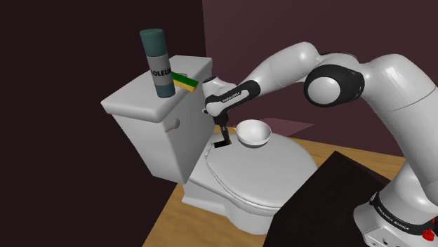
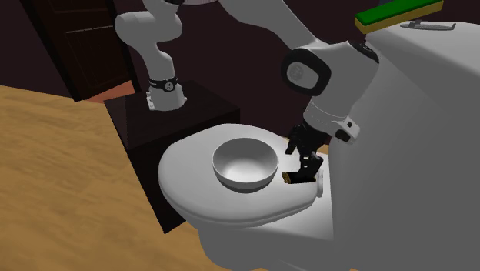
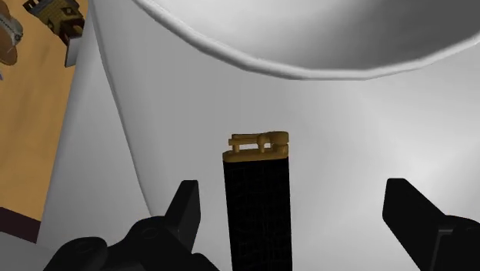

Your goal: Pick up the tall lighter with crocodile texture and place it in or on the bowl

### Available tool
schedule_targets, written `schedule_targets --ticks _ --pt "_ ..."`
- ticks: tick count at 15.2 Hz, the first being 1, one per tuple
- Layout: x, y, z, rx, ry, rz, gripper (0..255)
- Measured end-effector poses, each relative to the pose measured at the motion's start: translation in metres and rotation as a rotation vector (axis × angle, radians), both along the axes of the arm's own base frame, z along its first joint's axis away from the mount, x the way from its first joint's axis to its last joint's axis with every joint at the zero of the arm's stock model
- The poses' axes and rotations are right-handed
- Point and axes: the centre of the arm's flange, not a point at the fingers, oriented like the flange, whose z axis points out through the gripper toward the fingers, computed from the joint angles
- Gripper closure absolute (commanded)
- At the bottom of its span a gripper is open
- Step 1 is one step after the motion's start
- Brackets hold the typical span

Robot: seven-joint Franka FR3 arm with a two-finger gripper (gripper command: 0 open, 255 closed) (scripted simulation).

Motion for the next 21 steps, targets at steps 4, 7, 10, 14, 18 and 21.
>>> schedule_targets --ticks 4,7,10,14,18,21 --pt "-0.002 -0.002 0.006 -0.011 0.023 0.000 0" --pt "-0.003 0.002 -0.037 0.010 -0.035 0.005 0" --pt "-0.006 0.002 -0.036 0.003 -0.009 0.004 0" --pt "-0.006 0.004 -0.036 -0.003 -0.016 0.003 255" --pt "-0.007 0.004 -0.037 0.007 -0.040 -0.002 255" --pt "-0.007 0.004 -0.035 0.007 -0.022 0.005 255"
